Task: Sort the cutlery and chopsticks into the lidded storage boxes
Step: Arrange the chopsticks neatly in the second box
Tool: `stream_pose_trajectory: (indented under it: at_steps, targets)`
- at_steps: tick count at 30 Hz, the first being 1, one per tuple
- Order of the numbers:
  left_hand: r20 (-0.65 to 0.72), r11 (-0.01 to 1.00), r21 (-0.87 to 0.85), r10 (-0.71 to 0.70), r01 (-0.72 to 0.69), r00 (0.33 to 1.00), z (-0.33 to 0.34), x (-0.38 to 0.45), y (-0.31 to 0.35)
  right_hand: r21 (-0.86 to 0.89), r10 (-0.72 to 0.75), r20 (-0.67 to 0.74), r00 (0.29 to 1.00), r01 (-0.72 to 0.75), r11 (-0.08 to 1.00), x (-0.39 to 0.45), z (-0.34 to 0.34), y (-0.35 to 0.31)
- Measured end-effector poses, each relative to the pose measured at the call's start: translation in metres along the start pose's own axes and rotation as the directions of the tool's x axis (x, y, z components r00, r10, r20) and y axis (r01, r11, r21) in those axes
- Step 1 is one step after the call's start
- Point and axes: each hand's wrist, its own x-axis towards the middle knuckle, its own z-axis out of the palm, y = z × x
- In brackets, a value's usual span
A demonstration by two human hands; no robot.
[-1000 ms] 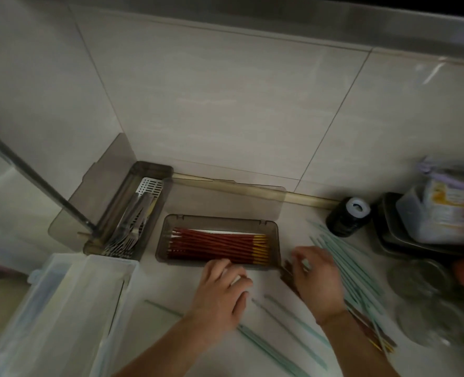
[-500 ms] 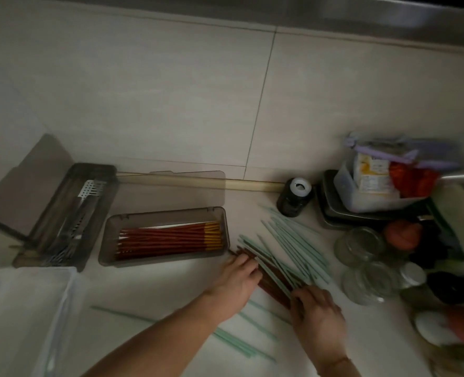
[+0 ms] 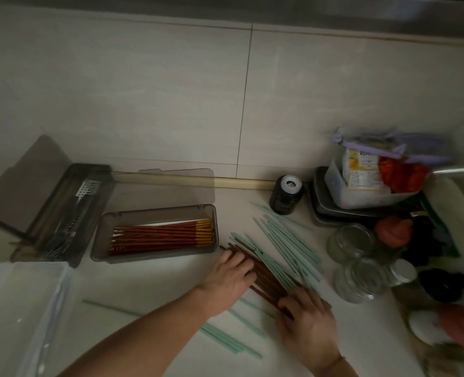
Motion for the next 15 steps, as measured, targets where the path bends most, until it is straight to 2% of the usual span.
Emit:
stream_pose_trajectory:
  at_steps: [5, 7, 8, 10, 12, 14, 15]
  targets:
    - [-0.1, 0.995, 0.016, -0.099, 0.101, 0.99, -0.008, -0.012, 0.007, -0.043, -0.052, -0.08, 0.995, 0.049, 0.998, -0.004, 0.002, 0.005]
    - [-0.206, 0.984, -0.03, -0.177, 0.174, 0.963, -0.014, -0.024, 0.007, -0.038, -0.123, -0.151, 0.981, 0.118, 0.992, -0.002, 0.0, 0.004]
    - [-0.28, 0.969, -0.096, -0.245, 0.227, 0.928, -0.017, -0.032, 0.005, -0.025, -0.143, -0.177, 0.974, 0.14, 0.99, 0.003, -0.004, 0.001]
    - [-0.396, 0.892, -0.259, -0.448, 0.37, 0.802, -0.023, -0.053, -0.003, 0.022, -0.135, -0.201, 0.97, 0.142, 0.99, 0.021, -0.014, -0.01]
    - [-0.434, 0.755, -0.404, -0.655, 0.517, 0.618, -0.027, -0.075, -0.019, 0.082, -0.105, -0.215, 0.971, 0.125, 0.989, 0.05, -0.024, -0.031]
    - [-0.367, 0.593, -0.466, -0.805, 0.656, 0.466, -0.027, -0.094, -0.036, 0.133, -0.111, -0.214, 0.971, 0.142, 0.981, 0.086, -0.029, -0.061]
    - [-0.32, 0.536, -0.446, -0.843, 0.717, 0.432, -0.026, -0.1, -0.043, 0.141, -0.131, -0.188, 0.974, 0.158, 0.977, 0.103, -0.028, -0.078]
